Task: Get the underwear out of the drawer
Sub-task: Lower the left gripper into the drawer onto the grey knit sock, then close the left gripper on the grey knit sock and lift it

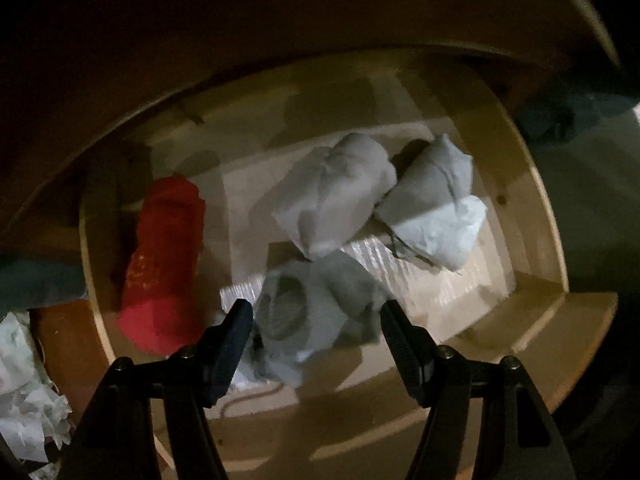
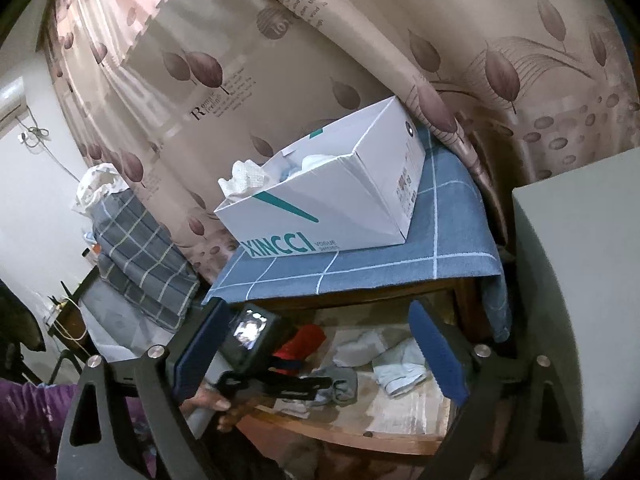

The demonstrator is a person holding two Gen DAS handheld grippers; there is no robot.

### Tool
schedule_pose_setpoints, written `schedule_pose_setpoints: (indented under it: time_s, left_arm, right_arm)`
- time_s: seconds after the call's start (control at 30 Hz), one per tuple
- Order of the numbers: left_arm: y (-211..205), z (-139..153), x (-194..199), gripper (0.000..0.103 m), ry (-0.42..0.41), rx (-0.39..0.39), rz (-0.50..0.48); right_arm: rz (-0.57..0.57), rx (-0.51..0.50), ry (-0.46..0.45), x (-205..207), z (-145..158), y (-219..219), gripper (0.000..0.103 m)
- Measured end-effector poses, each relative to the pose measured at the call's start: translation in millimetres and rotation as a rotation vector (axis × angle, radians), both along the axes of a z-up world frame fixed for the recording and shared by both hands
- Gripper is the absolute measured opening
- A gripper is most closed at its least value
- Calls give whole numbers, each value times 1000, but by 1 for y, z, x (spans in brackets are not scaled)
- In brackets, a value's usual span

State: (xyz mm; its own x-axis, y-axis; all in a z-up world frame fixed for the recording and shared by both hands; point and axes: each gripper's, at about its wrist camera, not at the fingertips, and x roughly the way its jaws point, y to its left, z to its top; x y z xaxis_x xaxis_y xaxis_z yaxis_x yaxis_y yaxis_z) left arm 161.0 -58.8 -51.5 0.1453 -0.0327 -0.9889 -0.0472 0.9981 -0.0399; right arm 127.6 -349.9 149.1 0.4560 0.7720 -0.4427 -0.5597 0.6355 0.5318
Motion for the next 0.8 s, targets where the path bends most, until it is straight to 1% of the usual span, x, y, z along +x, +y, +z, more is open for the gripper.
schedule_pose_setpoints:
  time_s: [0.13,0.23,0.37,0.43,0.53,0.7,0.73,0.8]
  left_arm:
    - [2,-19,7,68,56,-7,17]
    - [4,-18,6,68,52,-15,21]
    - [5,-23,11,68,77,-14,35]
    - [8,-28,14,68,104,-33,64]
    - [7,-38,20,68,167,-25,62]
    - [-4,-50,30,69,247,48,-18]
    - [-7,-54,32,70,271,71,-39]
    - [-12,-59,36,70,295,115,-76]
  right_arm:
    - [5,42,32,5,-3,-6,90]
    - [6,73,55,8,-6,-10,90]
    - [14,94,71,10,-7,-10,90]
    - [21,94,70,10,-7,-10,90]
    - [30,88,67,8,-6,-7,93]
    - [35,92,70,9,-6,-7,96]
    - [35,94,72,9,-6,-8,96]
    - [36,99,75,9,-7,-8,96]
